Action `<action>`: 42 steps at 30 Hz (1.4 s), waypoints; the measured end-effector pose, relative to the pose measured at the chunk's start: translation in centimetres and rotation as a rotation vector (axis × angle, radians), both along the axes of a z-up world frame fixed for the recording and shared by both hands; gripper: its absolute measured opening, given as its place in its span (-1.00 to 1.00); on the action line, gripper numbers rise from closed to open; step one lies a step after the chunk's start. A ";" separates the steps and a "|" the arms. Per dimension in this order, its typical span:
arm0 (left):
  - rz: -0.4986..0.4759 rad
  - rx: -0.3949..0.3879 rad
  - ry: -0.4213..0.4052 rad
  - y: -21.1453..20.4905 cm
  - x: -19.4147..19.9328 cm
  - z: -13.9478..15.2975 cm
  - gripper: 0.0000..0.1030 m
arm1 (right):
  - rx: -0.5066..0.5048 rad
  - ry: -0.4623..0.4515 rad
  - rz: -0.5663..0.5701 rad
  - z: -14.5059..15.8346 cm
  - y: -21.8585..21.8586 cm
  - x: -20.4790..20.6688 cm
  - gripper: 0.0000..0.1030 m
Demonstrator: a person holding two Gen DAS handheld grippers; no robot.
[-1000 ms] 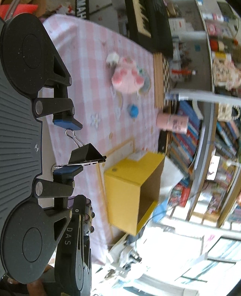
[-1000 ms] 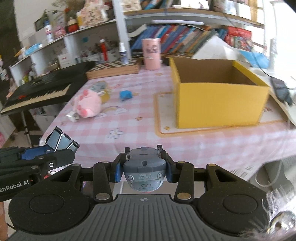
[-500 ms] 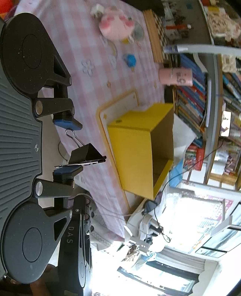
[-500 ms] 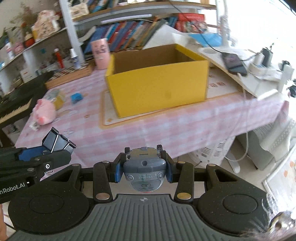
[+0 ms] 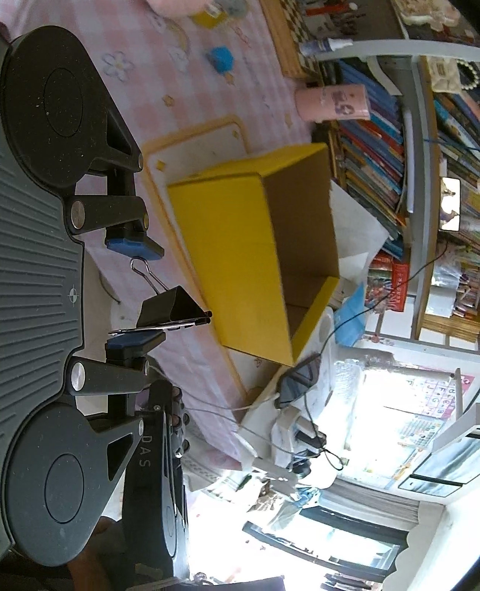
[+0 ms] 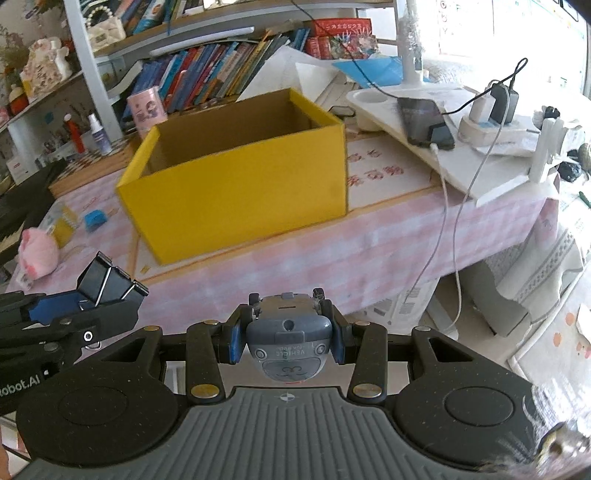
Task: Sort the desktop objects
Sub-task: 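Carry the binder clip and grey mouse toy over the yellow box with both tools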
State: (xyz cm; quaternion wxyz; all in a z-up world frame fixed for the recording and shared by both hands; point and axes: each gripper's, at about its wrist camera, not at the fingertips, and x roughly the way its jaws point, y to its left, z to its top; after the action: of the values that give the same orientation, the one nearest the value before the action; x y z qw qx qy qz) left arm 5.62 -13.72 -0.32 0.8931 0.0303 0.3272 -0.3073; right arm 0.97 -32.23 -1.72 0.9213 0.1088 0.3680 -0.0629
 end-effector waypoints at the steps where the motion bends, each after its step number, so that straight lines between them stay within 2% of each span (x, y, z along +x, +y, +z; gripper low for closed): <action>1: 0.003 -0.004 -0.006 -0.5 0.4 0.2 -0.24 | -0.002 -0.004 0.002 0.1 -0.6 0.5 -0.22; 7: 0.034 -0.046 -0.070 -3.0 3.2 2.1 -0.24 | -0.020 -0.057 0.036 1.2 -3.5 3.3 -0.22; 13: 0.113 -0.044 -0.142 -4.8 6.1 3.8 -0.24 | -0.033 -0.133 0.098 3.3 -6.0 6.8 -0.22; 19: 0.196 -0.003 -0.170 -5.7 9.2 4.3 -0.24 | -0.041 -0.210 0.192 5.4 -6.9 10.8 -0.22; 25: 0.251 0.076 -0.153 -6.6 12.1 2.7 -0.24 | -0.046 -0.252 0.277 6.6 -6.4 14.8 -0.22; 33: 0.280 0.194 -0.098 -7.6 14.7 0.4 -0.24 | -0.083 -0.177 0.439 5.6 -3.8 20.9 -0.22; 42: 0.285 0.243 -0.015 -8.8 16.9 -1.0 -0.24 | -0.142 -0.018 0.570 3.2 -1.4 27.2 -0.22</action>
State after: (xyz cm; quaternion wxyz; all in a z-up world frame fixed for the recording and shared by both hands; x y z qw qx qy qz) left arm 22.55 -22.48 -1.28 0.9198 0.0935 0.3560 -0.1359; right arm 28.20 -33.59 1.45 0.9103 -0.0632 0.3704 0.1738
